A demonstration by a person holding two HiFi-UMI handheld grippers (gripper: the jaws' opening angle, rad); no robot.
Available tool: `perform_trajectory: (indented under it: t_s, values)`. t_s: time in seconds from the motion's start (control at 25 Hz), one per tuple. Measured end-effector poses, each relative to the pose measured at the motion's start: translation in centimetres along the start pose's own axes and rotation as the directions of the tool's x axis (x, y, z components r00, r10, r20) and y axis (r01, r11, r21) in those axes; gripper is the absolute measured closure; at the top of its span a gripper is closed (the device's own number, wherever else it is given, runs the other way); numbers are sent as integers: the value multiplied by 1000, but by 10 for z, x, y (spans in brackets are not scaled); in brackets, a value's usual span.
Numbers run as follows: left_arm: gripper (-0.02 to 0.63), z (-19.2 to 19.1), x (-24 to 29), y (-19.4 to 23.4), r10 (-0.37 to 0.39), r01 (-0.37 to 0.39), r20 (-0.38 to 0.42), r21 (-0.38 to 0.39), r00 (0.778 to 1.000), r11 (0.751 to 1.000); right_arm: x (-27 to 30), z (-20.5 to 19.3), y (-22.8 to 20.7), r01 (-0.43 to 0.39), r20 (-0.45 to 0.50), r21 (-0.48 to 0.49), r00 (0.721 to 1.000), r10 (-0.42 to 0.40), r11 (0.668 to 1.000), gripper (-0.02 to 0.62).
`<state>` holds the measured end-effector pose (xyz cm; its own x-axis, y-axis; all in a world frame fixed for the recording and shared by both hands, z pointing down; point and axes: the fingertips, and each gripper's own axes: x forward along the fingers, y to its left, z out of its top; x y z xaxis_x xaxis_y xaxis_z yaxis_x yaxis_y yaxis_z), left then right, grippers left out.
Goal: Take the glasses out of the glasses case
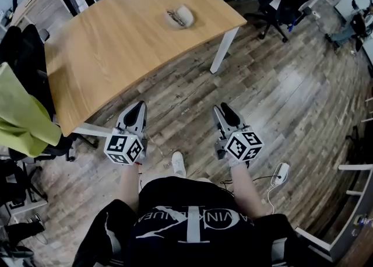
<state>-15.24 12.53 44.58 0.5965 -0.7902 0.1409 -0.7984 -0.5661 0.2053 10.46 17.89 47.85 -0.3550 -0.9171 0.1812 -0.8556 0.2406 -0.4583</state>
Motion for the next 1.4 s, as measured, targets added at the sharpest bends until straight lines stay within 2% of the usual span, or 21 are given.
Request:
perform_trajectory:
  t_s: [0.36,0.88,1.16,1.4]
  values:
    - [591,8,30,32,-17,17,0,-1,1000,1000,40,9,-8,19,21,32,1000,-20,999,453]
    - [591,16,47,66,4,-4,20,-13,1000,1000,87,26,-9,-2,35,44,999,1,999,451]
    - [591,15,71,83,27,-27,21,-14,999,1000,127,30,-22,-33,28,60,999,31,998,449]
    - [591,29,106,108,54,-53,30,-10,998,999,183,50,-33,-79,21,63,997,78,995,448]
